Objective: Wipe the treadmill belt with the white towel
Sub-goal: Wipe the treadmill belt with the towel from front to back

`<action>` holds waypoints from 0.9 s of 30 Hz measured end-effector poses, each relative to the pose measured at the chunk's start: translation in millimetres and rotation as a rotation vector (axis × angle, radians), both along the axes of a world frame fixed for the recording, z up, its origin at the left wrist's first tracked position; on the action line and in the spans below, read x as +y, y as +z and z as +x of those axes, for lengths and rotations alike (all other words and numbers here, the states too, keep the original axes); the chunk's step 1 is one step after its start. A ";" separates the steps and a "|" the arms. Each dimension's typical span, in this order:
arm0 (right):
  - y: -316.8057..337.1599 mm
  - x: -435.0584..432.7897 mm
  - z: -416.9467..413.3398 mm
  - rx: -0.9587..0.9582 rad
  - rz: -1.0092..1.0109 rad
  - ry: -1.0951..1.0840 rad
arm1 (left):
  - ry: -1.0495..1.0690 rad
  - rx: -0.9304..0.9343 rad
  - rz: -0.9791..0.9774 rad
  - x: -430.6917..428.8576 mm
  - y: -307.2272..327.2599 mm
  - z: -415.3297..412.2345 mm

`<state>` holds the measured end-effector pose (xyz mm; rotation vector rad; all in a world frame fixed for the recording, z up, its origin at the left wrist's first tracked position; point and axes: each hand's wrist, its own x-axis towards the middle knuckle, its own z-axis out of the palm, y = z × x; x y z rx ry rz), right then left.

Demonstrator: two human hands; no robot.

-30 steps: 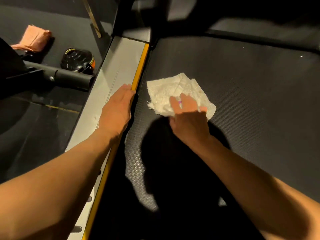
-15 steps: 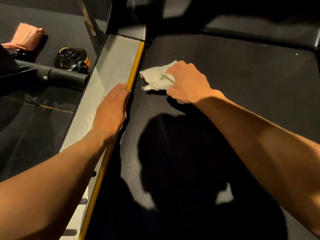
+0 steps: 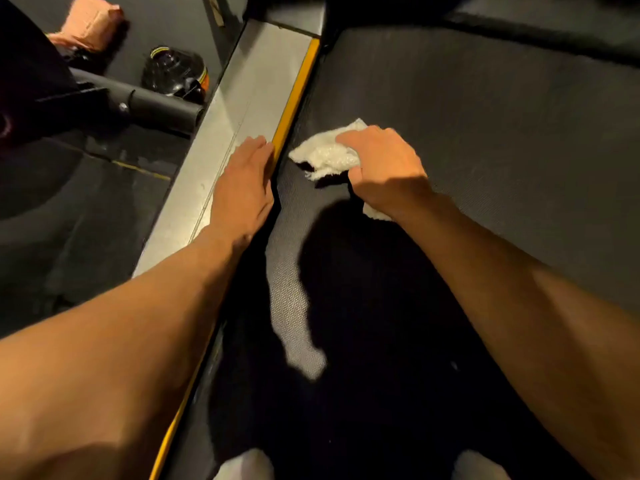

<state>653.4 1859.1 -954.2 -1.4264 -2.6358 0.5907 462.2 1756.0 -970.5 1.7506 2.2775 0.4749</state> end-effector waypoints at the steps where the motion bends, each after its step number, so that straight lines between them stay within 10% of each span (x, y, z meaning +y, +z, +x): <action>1: -4.6 3.7 0.3 -0.006 -0.011 -0.060 | -0.036 0.018 -0.002 -1.1 -0.9 -1.1; 15: -0.4 15.1 6.0 -0.017 0.056 -0.177 | -0.015 0.094 0.031 -6.6 -6.4 3.1; 23: -1.9 -78.8 -2.3 -0.012 -0.007 0.202 | 0.029 0.088 0.013 -4.7 -8.8 1.6; 27: -0.6 -16.3 3.5 0.037 0.082 -0.017 | 0.026 0.104 0.027 -2.8 -8.9 2.6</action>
